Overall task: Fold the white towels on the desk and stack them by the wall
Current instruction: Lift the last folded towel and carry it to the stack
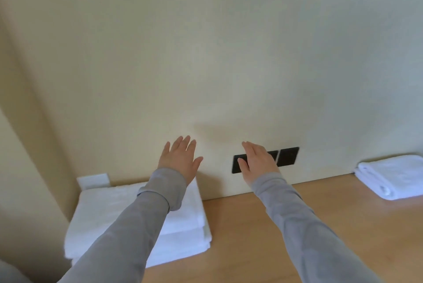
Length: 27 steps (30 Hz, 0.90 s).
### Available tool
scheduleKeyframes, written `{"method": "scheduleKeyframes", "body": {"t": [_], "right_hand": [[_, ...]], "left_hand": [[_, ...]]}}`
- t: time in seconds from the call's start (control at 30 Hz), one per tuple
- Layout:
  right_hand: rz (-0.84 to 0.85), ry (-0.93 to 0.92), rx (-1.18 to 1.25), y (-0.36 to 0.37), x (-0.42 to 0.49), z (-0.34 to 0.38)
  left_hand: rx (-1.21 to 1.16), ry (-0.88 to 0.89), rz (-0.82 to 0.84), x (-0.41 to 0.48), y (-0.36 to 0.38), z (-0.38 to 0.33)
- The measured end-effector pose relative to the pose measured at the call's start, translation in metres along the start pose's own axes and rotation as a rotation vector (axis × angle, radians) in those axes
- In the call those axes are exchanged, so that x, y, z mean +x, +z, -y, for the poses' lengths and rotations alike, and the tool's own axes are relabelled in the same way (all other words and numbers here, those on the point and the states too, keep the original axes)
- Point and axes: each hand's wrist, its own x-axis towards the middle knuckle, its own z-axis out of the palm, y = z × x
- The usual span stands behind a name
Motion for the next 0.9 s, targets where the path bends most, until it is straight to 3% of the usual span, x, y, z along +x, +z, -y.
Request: {"method": "scheduleKeyframes", "body": {"t": [0.5, 0.9], "right_hand": [[-0.191, 0.253, -0.103, -0.175, -0.155, -0.280], [-0.338, 0.655, -0.270, -0.277, -0.306, -0.460]], "left_hand": [[-0.076, 0.285, -0.197, -0.009, -0.077, -0.329], [-0.173, 0.696, -0.224, -0.023, -0.098, -0.603]]}}
